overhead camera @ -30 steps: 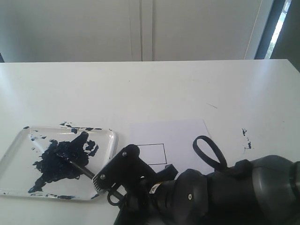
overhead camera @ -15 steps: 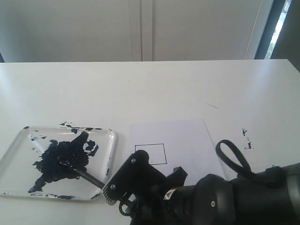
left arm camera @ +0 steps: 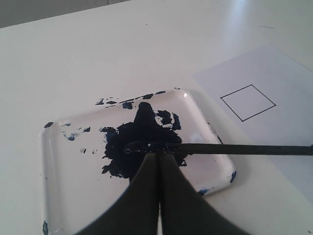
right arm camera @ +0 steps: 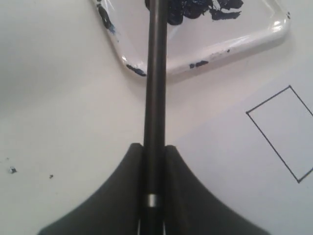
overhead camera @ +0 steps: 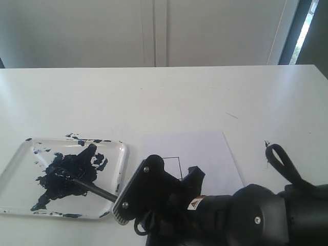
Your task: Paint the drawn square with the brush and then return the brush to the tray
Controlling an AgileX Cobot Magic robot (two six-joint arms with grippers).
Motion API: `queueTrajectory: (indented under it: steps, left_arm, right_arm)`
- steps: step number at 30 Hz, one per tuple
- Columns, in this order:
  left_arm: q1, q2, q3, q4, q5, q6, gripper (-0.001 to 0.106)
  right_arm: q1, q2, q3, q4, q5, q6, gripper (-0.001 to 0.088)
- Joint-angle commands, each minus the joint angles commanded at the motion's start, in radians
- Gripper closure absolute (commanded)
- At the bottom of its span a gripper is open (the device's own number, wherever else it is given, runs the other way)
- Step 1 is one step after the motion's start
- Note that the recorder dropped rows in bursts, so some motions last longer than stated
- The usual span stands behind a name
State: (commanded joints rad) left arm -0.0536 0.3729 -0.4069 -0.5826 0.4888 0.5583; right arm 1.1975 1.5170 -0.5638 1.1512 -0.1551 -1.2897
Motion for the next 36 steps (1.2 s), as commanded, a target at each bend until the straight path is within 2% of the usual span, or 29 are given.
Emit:
queueTrajectory:
  steps: [6, 9, 10, 12, 18, 24, 26, 29, 31, 36]
  left_arm:
    - [0.000, 0.000, 0.000, 0.000, 0.000, 0.000, 0.105]
    - [0.000, 0.000, 0.000, 0.000, 0.000, 0.000, 0.105]
    - [0.000, 0.000, 0.000, 0.000, 0.000, 0.000, 0.105]
    - [0.000, 0.000, 0.000, 0.000, 0.000, 0.000, 0.105]
    - [0.000, 0.000, 0.000, 0.000, -0.002, 0.000, 0.105]
    - [0.000, 0.000, 0.000, 0.000, -0.002, 0.000, 0.105]
    - [0.000, 0.000, 0.000, 0.000, -0.002, 0.000, 0.105]
    - [0.000, 0.000, 0.000, 0.000, -0.002, 0.000, 0.105]
    - [0.000, 0.000, 0.000, 0.000, -0.002, 0.000, 0.105]
    - [0.000, 0.000, 0.000, 0.000, -0.002, 0.000, 0.105]
  right_arm:
    - [0.000, 0.000, 0.007, 0.416, -0.059, -0.426, 0.0868]
    - [0.000, 0.000, 0.007, 0.575, -0.126, -0.616, 0.0868]
    - [0.000, 0.000, 0.006, 0.593, -0.161, -0.671, 0.0868]
    - [0.000, 0.000, 0.006, 0.593, -0.184, -0.684, 0.0868]
    - [0.000, -0.007, 0.002, 0.593, -0.021, -0.677, 0.0868]
    - [0.000, -0.007, 0.002, 0.593, 0.035, -0.642, 0.0868]
    - [0.000, -0.007, 0.002, 0.593, 0.003, -0.642, 0.0868]
    - [0.000, -0.007, 0.002, 0.593, -0.157, -0.642, 0.0868]
    - [0.000, -0.007, 0.002, 0.593, -0.176, -0.642, 0.0868]
    - [0.000, -0.007, 0.002, 0.593, 0.020, -0.642, 0.0868]
